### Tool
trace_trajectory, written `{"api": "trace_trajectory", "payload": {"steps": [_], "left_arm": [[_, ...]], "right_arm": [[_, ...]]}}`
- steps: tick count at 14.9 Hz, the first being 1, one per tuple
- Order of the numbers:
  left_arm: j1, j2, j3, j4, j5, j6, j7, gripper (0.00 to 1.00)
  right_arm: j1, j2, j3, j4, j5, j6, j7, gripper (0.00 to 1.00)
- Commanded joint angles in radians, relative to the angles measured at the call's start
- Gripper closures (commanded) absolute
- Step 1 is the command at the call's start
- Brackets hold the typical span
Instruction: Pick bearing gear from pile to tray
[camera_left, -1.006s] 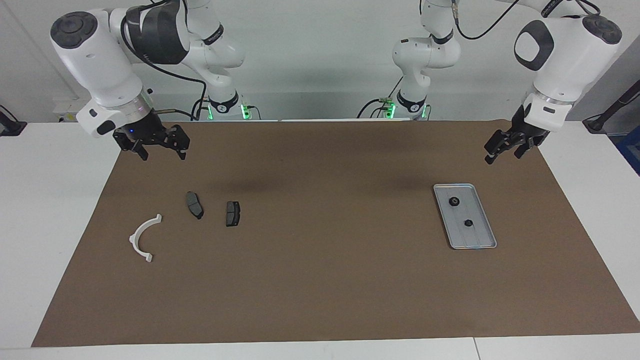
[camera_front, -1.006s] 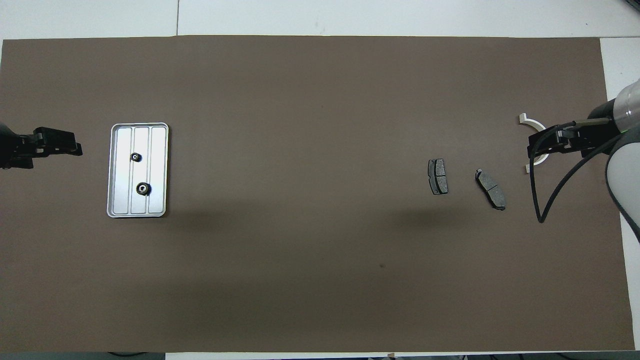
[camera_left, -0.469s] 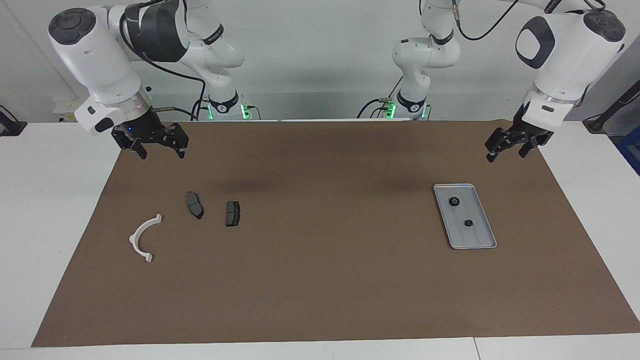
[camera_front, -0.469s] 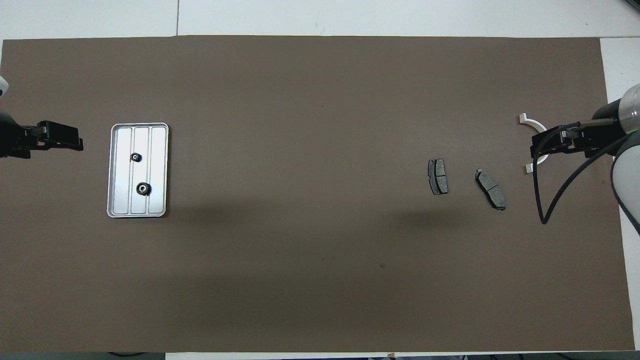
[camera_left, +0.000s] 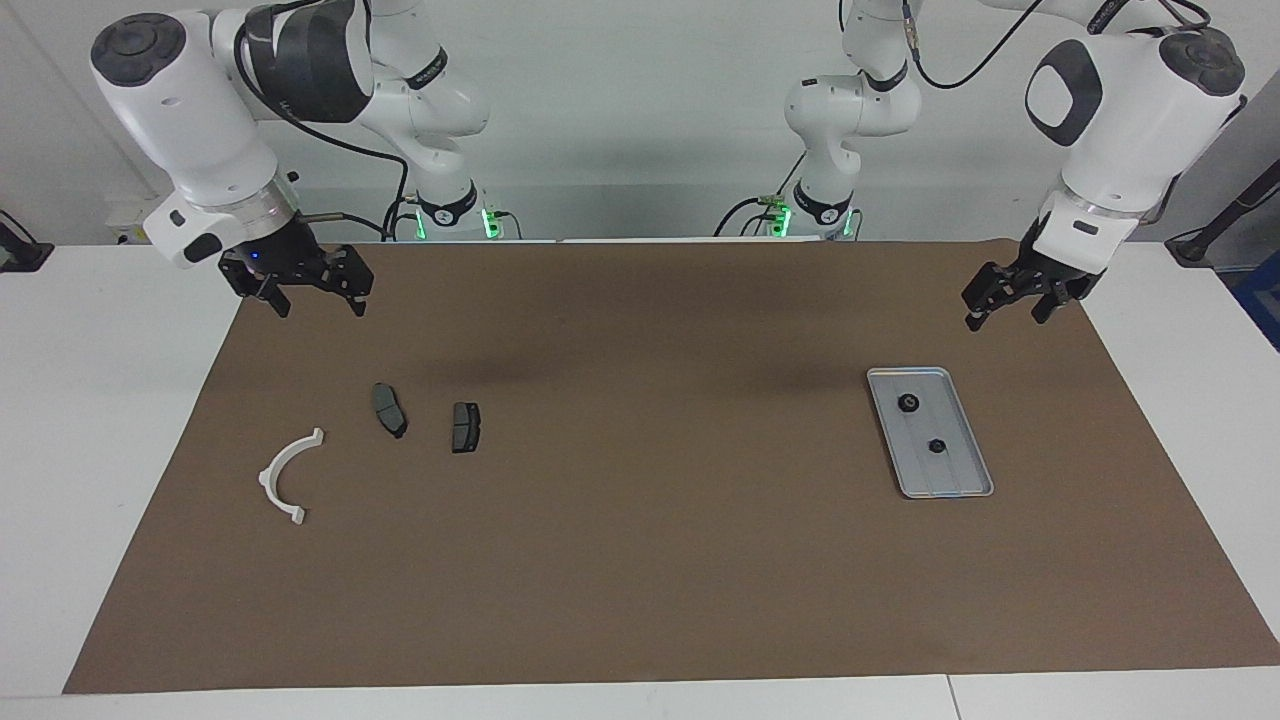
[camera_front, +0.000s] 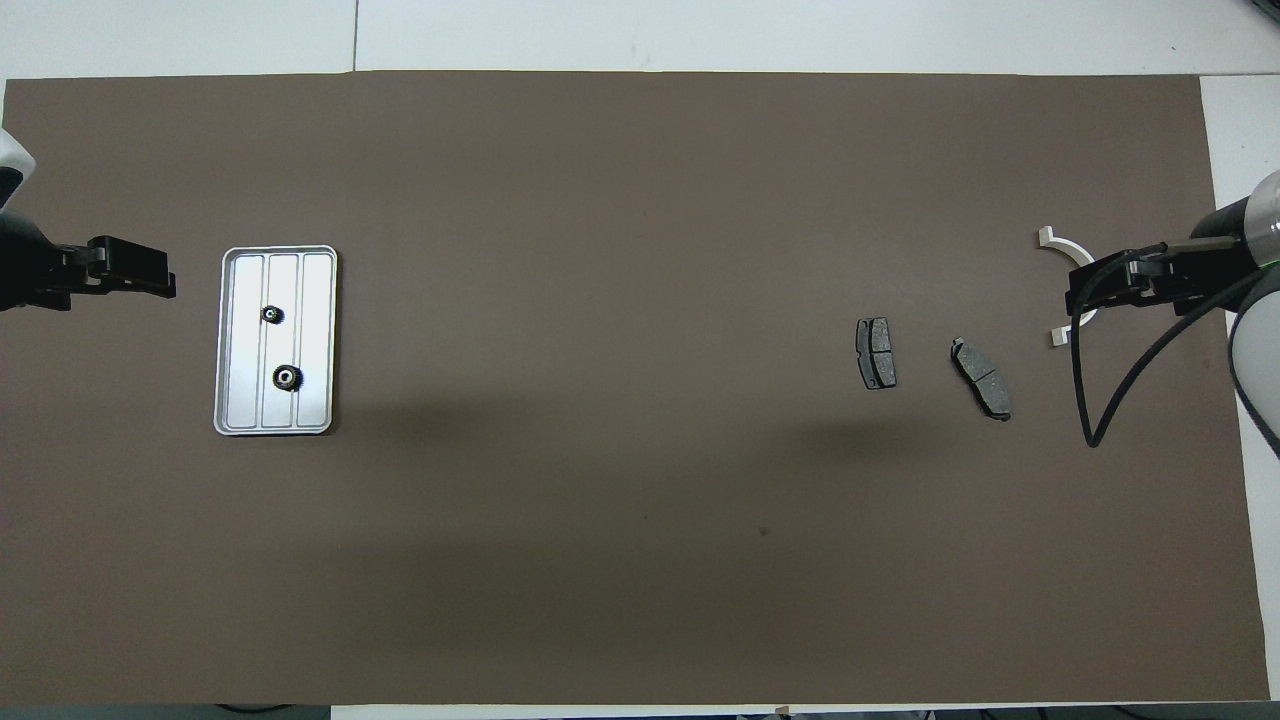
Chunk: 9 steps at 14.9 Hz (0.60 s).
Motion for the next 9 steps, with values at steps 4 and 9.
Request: {"api": "trace_trajectory", "payload": {"steps": [4, 9], "left_arm": [[0.035, 0.003, -0.029, 0.066, 0.017, -0.071, 0.026, 0.0], [0.038, 0.002, -0.035, 0.068, 0.012, -0.073, 0.025, 0.0]], "right_arm": [[-0.006, -0.02, 0.004, -0.023, -0.006, 0.02, 0.001, 0.0], [-0.006, -0.022, 0.004, -0.023, -0.006, 0.018, 0.001, 0.0]]}}
